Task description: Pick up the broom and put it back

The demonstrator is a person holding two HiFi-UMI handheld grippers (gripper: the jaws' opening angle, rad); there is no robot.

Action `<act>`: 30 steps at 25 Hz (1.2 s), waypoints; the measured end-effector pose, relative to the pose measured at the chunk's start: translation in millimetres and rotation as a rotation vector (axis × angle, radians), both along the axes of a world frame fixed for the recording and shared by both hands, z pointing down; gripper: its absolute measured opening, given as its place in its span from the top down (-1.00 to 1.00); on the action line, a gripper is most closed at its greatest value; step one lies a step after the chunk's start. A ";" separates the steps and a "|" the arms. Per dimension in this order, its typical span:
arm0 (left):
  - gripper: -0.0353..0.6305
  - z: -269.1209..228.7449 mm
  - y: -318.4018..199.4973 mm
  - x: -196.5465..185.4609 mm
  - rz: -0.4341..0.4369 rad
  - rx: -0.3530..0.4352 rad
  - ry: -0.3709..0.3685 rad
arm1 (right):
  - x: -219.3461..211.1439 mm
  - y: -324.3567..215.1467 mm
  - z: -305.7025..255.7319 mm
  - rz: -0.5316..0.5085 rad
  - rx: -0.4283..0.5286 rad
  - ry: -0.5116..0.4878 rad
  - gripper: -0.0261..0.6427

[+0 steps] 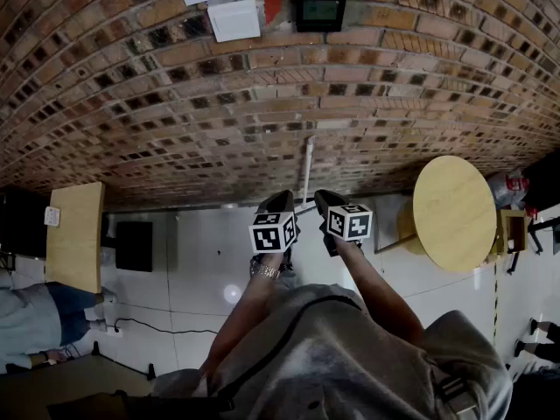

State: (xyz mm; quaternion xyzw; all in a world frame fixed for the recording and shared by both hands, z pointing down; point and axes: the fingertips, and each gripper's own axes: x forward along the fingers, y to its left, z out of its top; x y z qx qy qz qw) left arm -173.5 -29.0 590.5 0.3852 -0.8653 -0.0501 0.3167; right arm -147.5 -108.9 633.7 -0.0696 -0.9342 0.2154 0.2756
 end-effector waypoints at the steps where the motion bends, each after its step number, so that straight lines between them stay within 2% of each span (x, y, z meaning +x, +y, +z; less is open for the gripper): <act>1: 0.95 -0.4 5.1 -12.3 -0.009 0.002 0.006 | -19.1 -4.0 10.1 -0.002 0.022 0.020 0.85; 6: 0.95 -1.4 19.5 -57.9 -0.024 0.012 0.024 | -111.6 -30.6 62.7 -0.007 0.137 0.113 0.67; 12: 0.95 4.1 24.8 -83.6 -0.049 0.000 0.044 | -175.9 -70.3 139.2 -0.032 0.267 0.344 0.31; 17: 0.95 5.6 33.8 -106.8 -0.111 -0.018 0.051 | -210.8 -82.2 164.7 -0.063 0.309 0.424 0.35; 20: 0.95 4.6 34.9 -111.1 -0.120 -0.033 0.046 | -209.8 -93.0 169.0 -0.008 0.338 0.452 0.61; 22: 0.95 2.7 33.7 -115.1 -0.126 -0.035 0.039 | -208.7 -95.5 169.4 0.007 0.328 0.441 0.63; 26: 0.95 -2.2 24.5 -119.2 -0.121 -0.027 0.026 | -198.1 -85.1 165.4 -0.118 0.336 0.395 0.64; 30: 0.95 -5.0 6.3 -116.3 -0.088 -0.018 0.015 | -150.7 -71.6 150.5 -0.177 0.337 0.332 0.64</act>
